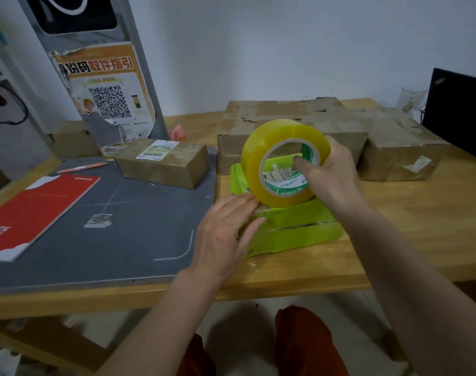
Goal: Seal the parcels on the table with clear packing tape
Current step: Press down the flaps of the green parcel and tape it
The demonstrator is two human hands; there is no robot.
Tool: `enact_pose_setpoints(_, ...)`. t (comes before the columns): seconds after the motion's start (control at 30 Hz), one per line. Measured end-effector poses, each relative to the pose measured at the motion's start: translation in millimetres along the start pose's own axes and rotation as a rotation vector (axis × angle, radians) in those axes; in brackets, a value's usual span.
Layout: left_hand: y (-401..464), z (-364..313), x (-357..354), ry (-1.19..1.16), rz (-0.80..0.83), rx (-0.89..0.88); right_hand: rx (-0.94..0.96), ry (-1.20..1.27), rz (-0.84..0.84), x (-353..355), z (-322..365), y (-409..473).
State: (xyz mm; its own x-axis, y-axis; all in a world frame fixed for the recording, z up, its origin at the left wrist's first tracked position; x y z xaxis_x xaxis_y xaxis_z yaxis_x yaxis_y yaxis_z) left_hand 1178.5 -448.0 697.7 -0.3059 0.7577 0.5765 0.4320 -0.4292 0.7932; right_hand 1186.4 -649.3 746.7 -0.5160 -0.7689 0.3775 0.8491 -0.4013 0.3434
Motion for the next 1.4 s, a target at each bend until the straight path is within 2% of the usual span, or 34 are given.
enact_pose_setpoints(0.27,-1,2,1,0.018,-0.01,-0.001,0.014,-0.041,0.016,35,-4,6)
enact_pose_setpoints(0.43,3,-8,4,0.085,0.048,0.097,-0.031,0.045,-0.028,37,-14,-2)
enact_pose_setpoints(0.53,17,-30,-10,0.326,0.183,0.138,-0.107,0.082,0.003,31,-24,-5)
enact_pose_setpoints(0.6,21,-41,-25,0.411,0.299,0.181,-0.082,0.014,0.01,26,-22,-5)
enact_pose_setpoints(0.83,13,-37,-34,0.398,0.402,0.245,-0.015,-0.03,-0.001,21,-13,0)
enact_pose_setpoints(0.97,11,-38,-33,0.381,0.423,0.235,0.01,-0.053,0.008,51,-11,8)
enact_pose_setpoints(1.07,10,-36,-35,0.364,0.459,0.263,0.026,-0.009,-0.065,79,-15,11)
enact_pose_setpoints(1.2,16,-46,-39,0.393,0.503,0.304,-0.057,0.084,-0.131,83,-32,6)
enact_pose_setpoints(1.3,23,-53,-46,0.351,0.531,0.327,-0.121,0.316,-0.128,68,-46,-3)
enact_pose_setpoints(1.4,33,-66,-53,0.297,0.533,0.289,-0.147,0.38,-0.073,45,-53,-12)
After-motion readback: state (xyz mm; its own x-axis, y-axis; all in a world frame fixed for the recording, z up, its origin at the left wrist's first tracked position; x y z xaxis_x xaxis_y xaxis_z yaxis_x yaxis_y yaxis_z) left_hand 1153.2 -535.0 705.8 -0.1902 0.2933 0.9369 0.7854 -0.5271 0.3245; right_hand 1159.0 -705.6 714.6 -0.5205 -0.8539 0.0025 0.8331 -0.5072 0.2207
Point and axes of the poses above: each hand's wrist, its own y-axis towards the middle knuckle, its own x-axis out of the back of the hand, z = x × y, the point moved 9 cm from there along y, towards the middle knuckle, and after that the axes turned 5 degrees about z, right-handed, at the moved point
